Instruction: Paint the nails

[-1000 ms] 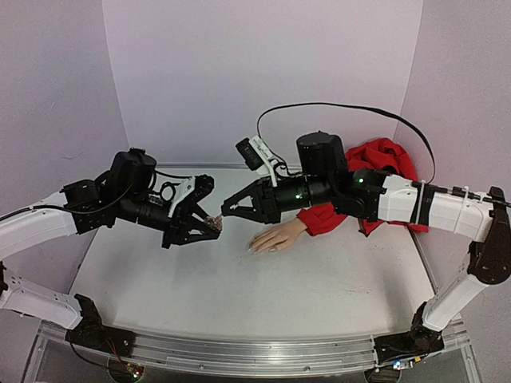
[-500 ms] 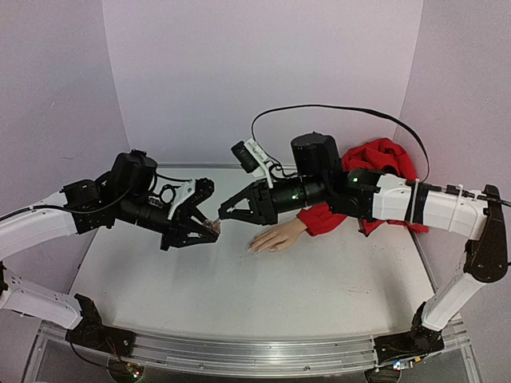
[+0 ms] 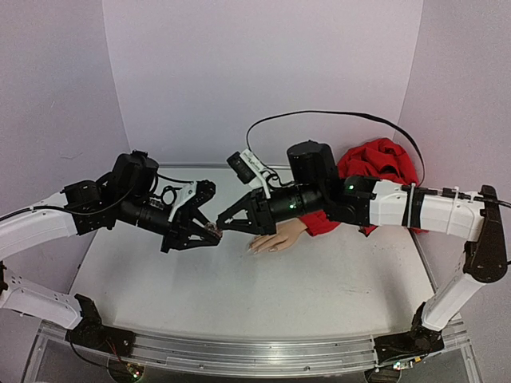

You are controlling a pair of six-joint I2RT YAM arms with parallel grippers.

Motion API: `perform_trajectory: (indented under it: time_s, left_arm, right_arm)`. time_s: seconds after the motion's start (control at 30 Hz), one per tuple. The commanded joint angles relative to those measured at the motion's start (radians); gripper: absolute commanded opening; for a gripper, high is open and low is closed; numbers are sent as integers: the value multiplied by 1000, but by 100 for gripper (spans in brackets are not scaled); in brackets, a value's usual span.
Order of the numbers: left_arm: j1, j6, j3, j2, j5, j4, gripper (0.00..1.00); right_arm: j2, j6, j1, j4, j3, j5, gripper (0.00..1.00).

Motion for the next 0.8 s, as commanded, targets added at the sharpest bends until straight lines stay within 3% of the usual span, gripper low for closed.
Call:
perform_trajectory:
  time_s: [0.0,0.17,0.23,0.37,0.5,0.63,0.77]
  left_arm:
    - [4,8,39,-25,136,92,0]
    - [4,-13,71,-20,175,92,0]
    - [4,-50,95,-16,90,95,0]
    - [3,-119,85,-40,-215,208,0]
    - [-5,-115,61,-22,-424,398,0]
    - [-8,-25,-31,57,-623,774,0]
    - [-14,22,-30,125,-650,890,0]
  right_arm:
    - [70,-116,1,-53,56,-212,0]
    - [155,-286,0,-248,173,-277,0]
    - [166,-293,0,-257,186,-266,0]
    - [196,-238,0,-255,210,-209,0]
    - [255,-76,1,-239,246,-62,0]
    - [324,201,23,-235,333,181,0]
    - [319,460,107,-219,340,532,0]
